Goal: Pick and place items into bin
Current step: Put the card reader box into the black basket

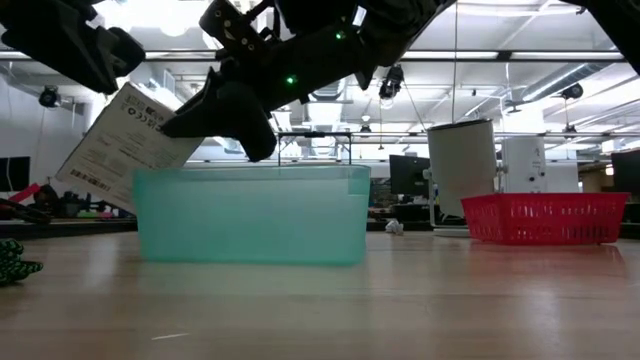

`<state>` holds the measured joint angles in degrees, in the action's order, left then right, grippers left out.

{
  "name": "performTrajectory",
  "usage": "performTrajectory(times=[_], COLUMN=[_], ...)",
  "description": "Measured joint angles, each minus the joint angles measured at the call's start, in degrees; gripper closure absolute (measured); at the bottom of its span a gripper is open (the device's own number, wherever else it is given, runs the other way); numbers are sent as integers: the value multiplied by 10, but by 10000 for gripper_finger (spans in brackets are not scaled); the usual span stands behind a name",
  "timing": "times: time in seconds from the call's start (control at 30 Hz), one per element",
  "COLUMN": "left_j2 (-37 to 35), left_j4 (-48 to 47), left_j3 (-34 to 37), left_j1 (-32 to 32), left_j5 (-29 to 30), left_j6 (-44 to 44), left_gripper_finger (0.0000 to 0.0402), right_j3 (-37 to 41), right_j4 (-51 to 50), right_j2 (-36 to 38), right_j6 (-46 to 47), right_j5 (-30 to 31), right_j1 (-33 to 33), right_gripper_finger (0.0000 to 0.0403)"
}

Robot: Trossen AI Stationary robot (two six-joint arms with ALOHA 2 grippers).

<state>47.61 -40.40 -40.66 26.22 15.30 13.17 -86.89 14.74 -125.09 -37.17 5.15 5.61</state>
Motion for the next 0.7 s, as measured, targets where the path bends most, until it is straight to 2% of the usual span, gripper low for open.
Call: performTrajectory(times=[0.13,0.27,0.47,0.7], left_j2=[-23,-52,-90,-86], left_j4=[-15,-40,-42,-40], left_j3=[0,0,0,0], left_j1=[0,0,0,0], left_j5=[2,5,19,80], left_j6=[1,18,31,24], left_gripper_finger=[300,270,265,265], right_j3=[0,0,9,55], right_j4=[-12,-38,-84,-88], right_j2=[9,32,80,142], right_j6=[15,43,102,169], right_j5=[42,44,69,70], right_j1=[0,-1,-3,-4], right_gripper_finger=[371,372,374,375])
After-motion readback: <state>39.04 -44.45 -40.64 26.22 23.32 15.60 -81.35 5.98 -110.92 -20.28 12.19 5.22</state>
